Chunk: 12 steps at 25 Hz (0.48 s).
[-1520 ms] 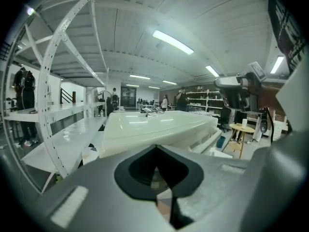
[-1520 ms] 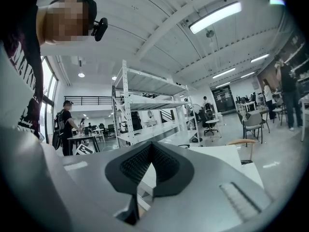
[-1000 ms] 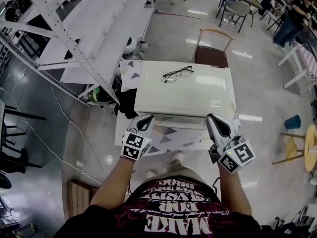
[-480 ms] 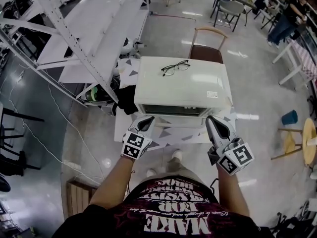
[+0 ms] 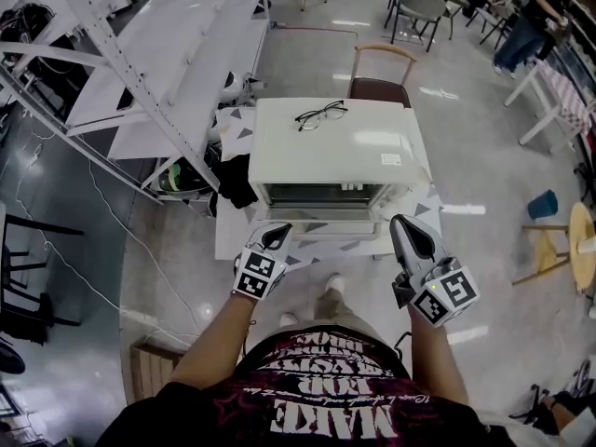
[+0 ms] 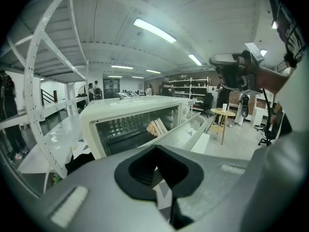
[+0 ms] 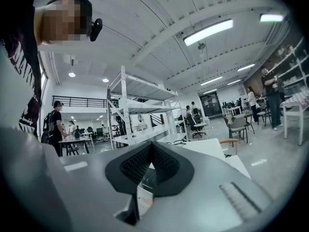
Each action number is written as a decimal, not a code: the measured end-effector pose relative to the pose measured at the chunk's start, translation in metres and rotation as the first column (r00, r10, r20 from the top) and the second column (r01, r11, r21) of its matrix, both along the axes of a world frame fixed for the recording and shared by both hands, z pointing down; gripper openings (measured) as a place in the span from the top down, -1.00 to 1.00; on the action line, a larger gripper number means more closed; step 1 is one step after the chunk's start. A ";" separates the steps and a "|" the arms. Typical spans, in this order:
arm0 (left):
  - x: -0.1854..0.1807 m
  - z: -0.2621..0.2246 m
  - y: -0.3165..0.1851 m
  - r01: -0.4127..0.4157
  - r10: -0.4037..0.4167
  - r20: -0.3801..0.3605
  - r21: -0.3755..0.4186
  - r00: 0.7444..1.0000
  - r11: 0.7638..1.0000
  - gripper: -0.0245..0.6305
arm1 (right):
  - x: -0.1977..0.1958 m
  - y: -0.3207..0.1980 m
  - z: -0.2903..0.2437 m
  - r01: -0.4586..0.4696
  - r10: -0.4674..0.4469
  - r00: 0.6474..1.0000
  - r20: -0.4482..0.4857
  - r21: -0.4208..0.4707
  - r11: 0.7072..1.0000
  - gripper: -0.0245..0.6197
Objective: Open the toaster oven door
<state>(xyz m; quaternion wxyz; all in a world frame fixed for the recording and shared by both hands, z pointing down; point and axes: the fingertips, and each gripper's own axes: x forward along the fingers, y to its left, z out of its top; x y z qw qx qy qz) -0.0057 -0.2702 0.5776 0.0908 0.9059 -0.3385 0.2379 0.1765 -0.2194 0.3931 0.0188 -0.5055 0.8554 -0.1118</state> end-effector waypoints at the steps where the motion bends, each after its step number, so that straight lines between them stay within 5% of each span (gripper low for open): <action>1: -0.001 0.003 0.004 -0.001 0.001 0.003 0.004 1.000 1.000 0.92 | 0.000 0.003 0.000 -0.002 0.002 1.000 0.001 0.000 1.000 0.84; 12: -0.004 0.038 0.049 -0.025 0.025 0.018 0.006 1.000 1.000 0.92 | -0.011 0.015 -0.001 0.013 -0.013 1.000 -0.009 0.002 1.000 0.85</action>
